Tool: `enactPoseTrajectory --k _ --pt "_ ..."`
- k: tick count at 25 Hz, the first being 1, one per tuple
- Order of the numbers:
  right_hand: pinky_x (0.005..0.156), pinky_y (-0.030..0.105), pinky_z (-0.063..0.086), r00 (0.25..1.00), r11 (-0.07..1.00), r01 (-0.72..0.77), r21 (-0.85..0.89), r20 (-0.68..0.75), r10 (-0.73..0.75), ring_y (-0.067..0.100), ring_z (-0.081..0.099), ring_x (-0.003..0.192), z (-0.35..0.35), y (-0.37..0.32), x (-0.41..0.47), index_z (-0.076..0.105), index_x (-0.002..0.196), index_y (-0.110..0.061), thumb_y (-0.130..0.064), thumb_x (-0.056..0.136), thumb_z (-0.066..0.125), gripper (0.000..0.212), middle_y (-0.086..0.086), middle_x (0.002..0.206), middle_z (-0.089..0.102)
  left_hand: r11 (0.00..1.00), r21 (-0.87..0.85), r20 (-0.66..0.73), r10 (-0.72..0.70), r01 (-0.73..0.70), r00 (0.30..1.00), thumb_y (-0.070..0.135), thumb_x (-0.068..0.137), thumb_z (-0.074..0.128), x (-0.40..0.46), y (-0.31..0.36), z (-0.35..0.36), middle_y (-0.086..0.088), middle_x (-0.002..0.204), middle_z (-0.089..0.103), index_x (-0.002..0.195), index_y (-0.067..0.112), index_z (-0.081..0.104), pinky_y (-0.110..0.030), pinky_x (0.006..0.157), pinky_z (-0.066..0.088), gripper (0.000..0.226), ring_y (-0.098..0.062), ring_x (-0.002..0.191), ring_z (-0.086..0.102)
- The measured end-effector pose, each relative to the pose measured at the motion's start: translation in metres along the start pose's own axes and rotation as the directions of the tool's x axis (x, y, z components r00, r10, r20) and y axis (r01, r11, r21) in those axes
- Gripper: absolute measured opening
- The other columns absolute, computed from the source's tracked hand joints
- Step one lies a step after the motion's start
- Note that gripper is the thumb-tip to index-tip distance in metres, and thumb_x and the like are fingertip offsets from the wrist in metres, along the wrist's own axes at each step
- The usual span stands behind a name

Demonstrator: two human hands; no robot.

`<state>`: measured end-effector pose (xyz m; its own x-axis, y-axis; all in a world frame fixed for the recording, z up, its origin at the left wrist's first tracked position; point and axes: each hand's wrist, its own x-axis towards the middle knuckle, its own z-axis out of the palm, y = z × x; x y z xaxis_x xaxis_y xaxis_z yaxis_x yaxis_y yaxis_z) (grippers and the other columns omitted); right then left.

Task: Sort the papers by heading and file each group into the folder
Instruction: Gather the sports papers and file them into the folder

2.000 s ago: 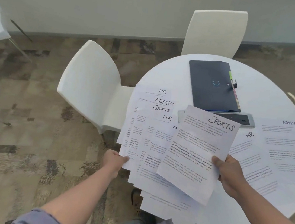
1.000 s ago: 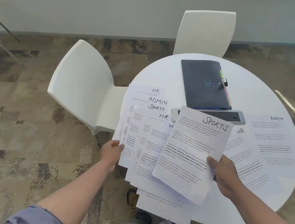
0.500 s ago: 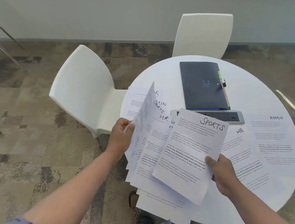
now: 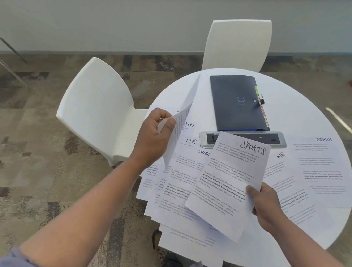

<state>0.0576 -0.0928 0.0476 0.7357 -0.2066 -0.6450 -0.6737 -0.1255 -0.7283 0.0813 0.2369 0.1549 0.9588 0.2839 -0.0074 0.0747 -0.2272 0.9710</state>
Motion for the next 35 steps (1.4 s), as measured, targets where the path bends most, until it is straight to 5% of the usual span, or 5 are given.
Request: enactPoseTrajectory --k 9,19,23,28,35 --pt "0.076 0.038 0.056 0.996 0.982 -0.085 0.166 0.051 0.077 0.026 0.071 0.096 -0.023 0.012 0.002 0.067 0.115 -0.018 -0.005 0.104 0.052 0.023 0.001 0.107 0.075 0.746 -0.608 0.168 -0.212 0.271 0.963 0.012 0.105 0.053 -0.016 0.053 0.041 -0.004 0.094 0.074 0.095 0.016 0.055 -0.034 0.077 0.059 0.011 -0.017 0.083 0.069" --pt "0.083 0.049 0.059 0.93 0.936 -0.19 0.295 0.359 0.076 0.033 0.073 0.103 -0.076 -0.01 0.012 0.067 0.119 -0.01 0.001 0.104 0.049 0.025 0.008 0.108 0.079 0.499 -0.793 0.253 -0.252 0.349 0.934 0.013 0.103 0.053 -0.056 0.074 0.114 -0.014 0.123 0.071 0.121 0.006 0.06 -0.05 0.109 0.048 0.021 -0.029 0.114 0.068" --pt "0.082 0.051 0.061 0.92 0.89 -0.171 0.423 0.393 -0.01 0.033 0.072 0.108 -0.108 -0.032 0.024 0.064 0.126 -0.01 0.0 0.104 0.048 0.028 0.01 0.118 0.076 0.583 -0.717 0.113 -0.444 0.383 0.889 0.012 0.098 0.061 -0.075 0.036 0.129 -0.028 0.137 0.061 0.129 -0.001 0.054 -0.055 0.104 0.052 0.034 -0.041 0.126 0.061" --pt "0.085 0.054 0.06 0.92 0.872 -0.111 0.477 0.381 -0.091 0.031 0.074 0.105 -0.133 -0.052 0.036 0.065 0.125 -0.012 -0.003 0.105 0.049 0.027 0.009 0.12 0.076 0.764 -0.362 -0.173 -0.618 0.533 0.767 0.004 0.096 0.062 -0.102 0.014 0.15 -0.021 0.106 0.067 0.095 0.012 0.055 -0.046 0.079 0.053 0.011 -0.031 0.087 0.065" --pt "0.088 0.054 0.058 0.893 0.916 -0.091 0.391 0.44 -0.099 0.029 0.073 0.11 -0.139 -0.046 0.03 0.065 0.129 -0.016 -0.009 0.105 0.052 0.029 0.005 0.12 0.076 0.772 -0.245 -0.19 -0.631 0.586 0.752 0.003 0.089 0.07 -0.109 0.008 0.165 -0.012 0.108 0.073 0.105 0.013 0.064 -0.036 0.068 0.054 0.02 -0.024 0.081 0.069"
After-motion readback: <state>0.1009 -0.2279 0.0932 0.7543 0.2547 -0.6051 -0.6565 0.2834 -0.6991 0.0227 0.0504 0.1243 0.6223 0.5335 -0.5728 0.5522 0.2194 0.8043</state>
